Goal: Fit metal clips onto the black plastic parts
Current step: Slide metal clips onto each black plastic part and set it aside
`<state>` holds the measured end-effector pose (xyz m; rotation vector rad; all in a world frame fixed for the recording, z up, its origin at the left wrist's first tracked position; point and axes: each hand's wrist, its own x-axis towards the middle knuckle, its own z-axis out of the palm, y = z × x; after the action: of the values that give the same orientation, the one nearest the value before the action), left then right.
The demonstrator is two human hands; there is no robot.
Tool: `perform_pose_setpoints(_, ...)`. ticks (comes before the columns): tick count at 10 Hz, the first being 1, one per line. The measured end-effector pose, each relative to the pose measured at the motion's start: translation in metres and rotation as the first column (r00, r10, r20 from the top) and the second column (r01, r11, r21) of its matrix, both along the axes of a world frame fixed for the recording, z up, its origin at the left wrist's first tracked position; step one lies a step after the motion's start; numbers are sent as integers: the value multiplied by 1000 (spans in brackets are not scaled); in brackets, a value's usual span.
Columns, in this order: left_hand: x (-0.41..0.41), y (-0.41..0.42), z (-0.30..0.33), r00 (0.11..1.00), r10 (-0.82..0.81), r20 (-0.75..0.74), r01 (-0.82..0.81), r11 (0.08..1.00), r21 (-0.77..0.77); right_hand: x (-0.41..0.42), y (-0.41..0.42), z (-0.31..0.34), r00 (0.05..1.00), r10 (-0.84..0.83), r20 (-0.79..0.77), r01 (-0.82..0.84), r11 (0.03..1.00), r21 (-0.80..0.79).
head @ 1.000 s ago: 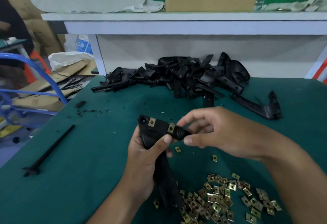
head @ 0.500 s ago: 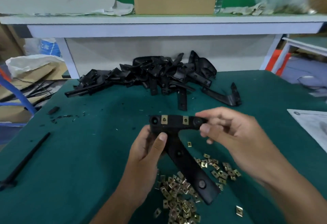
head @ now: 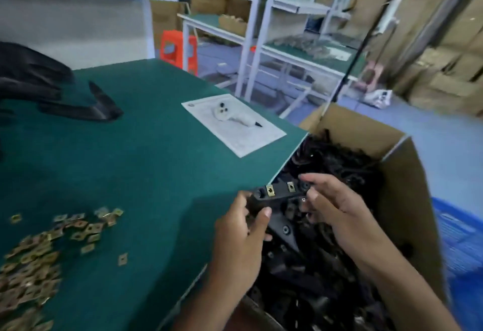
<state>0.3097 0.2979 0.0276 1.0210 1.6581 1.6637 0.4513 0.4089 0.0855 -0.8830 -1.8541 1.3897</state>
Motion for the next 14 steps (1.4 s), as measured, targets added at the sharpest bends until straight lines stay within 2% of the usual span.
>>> perform_pose_setpoints(1, 37, 34, -23, 993, -115, 38, 120, 974, -190, 40, 14, -31, 986, -148, 74, 156, 982, -111)
perform_pose_setpoints(2, 67, 54, -44, 976, -197, 96, 217, 932, -290, 66, 28, -63, 953, -260, 153, 286, 941, -179)
perform_pose_setpoints(3, 77, 61, -59, 970, -235, 62, 240, 885, -399, 82, 40, -97, 910, -286, 302, 356, 910, -212)
perform_pose_setpoints(4, 73, 55, -63, 942, -331, -61, 255, 819, -514, 95, 46, -123, 791, -266, 551, 367, 927, -80)
perform_pose_setpoints(5, 55, 36, -52, 856, -504, -113, 360, 739, -569, 91, 45, -121, 741, -271, 614, 283, 956, 81)
perform_pose_setpoints(6, 27, 17, -23, 770, -628, -112, 450, 659, -603, 66, 39, -107, 765, -258, 590, 180, 965, 188)
perform_pose_setpoints(7, 14, 7, 14, 817, -570, -90, 454, 732, -509, 31, 33, -87, 879, -224, 422, 79, 939, 333)
perform_pose_setpoints(8, -6, -8, 31, 925, -327, -194, 246, 903, -353, -24, 25, -58, 950, -43, 309, -69, 937, 342)
perform_pose_setpoints(9, -42, -40, 39, 938, -36, -345, -50, 970, -237, -88, -5, -36, 963, 147, 226, -223, 903, 366)
perform_pose_setpoints(10, -91, -93, 43, 876, 185, -445, -287, 942, -174, -157, -58, -29, 920, 353, 171, -392, 826, 405)
perform_pose_setpoints(11, -138, -149, 29, 722, 240, -649, -509, 819, -264, -208, -95, -37, 763, 517, 388, -646, 629, 431)
perform_pose_setpoints(12, -173, -194, 14, 641, 269, -719, -674, 646, -359, -249, -109, -49, 622, 524, 582, -781, 466, 416)
perform_pose_setpoints(13, -196, -220, 1, 599, 236, -766, -733, 547, -405, -280, -128, -56, 567, 534, 627, -824, 382, 419)
perform_pose_setpoints(14, -209, -229, -7, 564, 280, -777, -768, 522, -370, -298, -142, -61, 505, 542, 671, -863, 318, 392)
